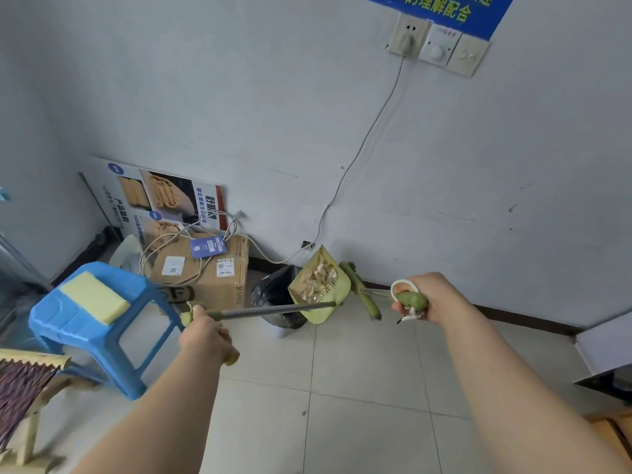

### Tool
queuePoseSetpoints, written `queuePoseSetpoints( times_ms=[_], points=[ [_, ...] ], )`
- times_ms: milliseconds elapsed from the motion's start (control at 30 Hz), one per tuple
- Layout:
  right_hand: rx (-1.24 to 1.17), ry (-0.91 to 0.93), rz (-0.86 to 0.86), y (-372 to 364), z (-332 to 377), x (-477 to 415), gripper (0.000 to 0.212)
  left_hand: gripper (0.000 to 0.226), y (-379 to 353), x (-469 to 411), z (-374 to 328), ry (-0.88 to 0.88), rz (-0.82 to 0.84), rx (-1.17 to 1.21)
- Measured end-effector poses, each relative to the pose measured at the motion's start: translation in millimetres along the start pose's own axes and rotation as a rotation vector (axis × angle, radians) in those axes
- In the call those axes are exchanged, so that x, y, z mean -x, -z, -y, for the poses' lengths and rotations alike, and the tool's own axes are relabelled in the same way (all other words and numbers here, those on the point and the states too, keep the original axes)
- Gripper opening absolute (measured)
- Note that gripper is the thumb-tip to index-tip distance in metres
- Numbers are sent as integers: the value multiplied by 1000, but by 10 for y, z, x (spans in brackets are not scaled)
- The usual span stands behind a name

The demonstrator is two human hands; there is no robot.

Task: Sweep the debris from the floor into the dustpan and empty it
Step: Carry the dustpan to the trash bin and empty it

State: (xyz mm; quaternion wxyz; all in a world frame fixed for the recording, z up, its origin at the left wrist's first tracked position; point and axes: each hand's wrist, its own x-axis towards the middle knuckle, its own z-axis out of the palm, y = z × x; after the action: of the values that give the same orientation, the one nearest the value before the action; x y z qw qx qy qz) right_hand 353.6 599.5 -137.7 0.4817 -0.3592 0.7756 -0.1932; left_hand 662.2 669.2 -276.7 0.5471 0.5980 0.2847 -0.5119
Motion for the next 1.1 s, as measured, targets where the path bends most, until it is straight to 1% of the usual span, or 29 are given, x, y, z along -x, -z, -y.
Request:
queuePoseSetpoints(
  times_ms=[100, 200, 433, 800, 1100],
  points=[
    [51, 30, -1, 42, 26, -171, 15, 33, -8, -64, 125, 64, -12, 36],
    [84, 43, 27, 83, 57, -299, 12, 34, -25, -85, 233, 132, -59, 124],
    [119, 104, 38, 124, 98, -501, 10, 48, -59, -46, 491, 132, -47, 115],
    [150, 91, 47, 195, 159, -615, 4, 44, -135, -175, 604, 174, -95, 212],
    [143, 79, 74, 203, 225, -644, 7, 43, -162, -240, 625, 222, -108, 259]
  ],
)
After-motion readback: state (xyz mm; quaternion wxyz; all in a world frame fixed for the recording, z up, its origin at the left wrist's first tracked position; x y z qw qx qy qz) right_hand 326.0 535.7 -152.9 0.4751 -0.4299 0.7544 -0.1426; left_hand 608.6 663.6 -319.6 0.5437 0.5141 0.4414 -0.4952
